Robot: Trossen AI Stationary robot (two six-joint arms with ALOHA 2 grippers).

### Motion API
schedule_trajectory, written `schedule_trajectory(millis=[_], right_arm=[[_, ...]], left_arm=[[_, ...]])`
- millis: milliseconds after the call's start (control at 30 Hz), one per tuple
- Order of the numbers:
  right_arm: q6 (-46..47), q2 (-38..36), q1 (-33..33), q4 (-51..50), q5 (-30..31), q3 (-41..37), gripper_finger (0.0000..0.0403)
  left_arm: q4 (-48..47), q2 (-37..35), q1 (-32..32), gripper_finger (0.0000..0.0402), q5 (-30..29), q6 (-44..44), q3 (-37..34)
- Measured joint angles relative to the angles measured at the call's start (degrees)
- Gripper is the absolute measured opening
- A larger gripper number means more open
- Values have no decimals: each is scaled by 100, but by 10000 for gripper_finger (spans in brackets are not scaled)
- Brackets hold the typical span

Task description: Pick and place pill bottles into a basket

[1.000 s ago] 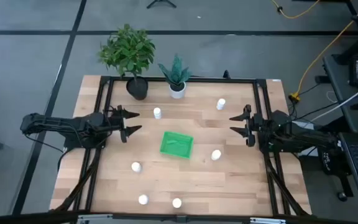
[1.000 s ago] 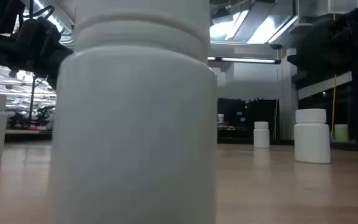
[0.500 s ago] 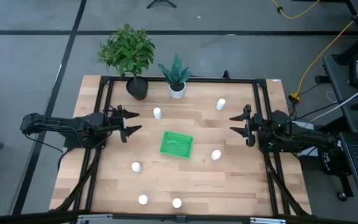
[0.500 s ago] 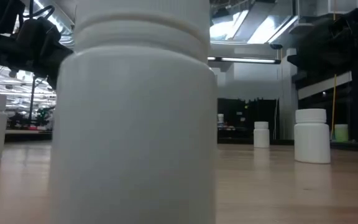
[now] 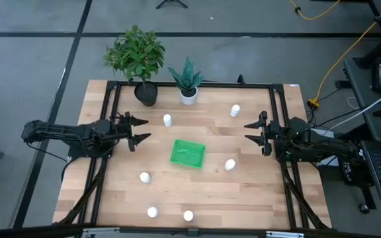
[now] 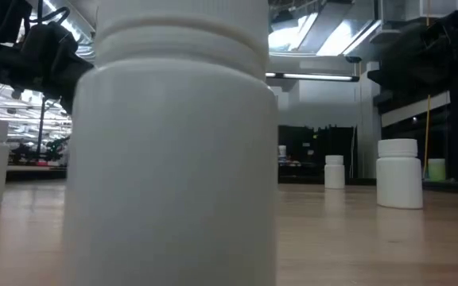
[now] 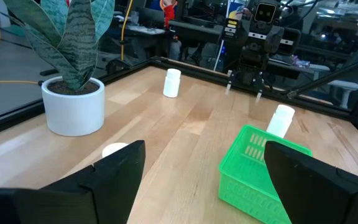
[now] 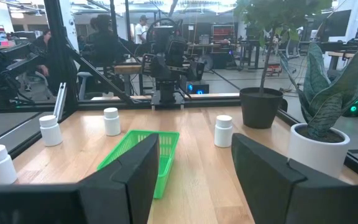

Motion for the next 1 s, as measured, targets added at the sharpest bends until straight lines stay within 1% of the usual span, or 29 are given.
schedule_trajectory(millis=[700,800,867,933,1000], right_arm=[[-2,1,2,9,-2,-2,204],[34,1,2,131,0,1,204],[384,1,1,260,-2,-2,204],[986,1,2,398,-6,-2,204],[1464,1,4,586,134,-2,204]], left_arm=[[0,-2,-2,322,-2,-1,0],[0,-2,0,322,-2,-2,0],[0,-2,-2,322,0,-2,-1],[0,-2,-2,322,0,0,-1],[0,-1,0,322,-1,0,-1]])
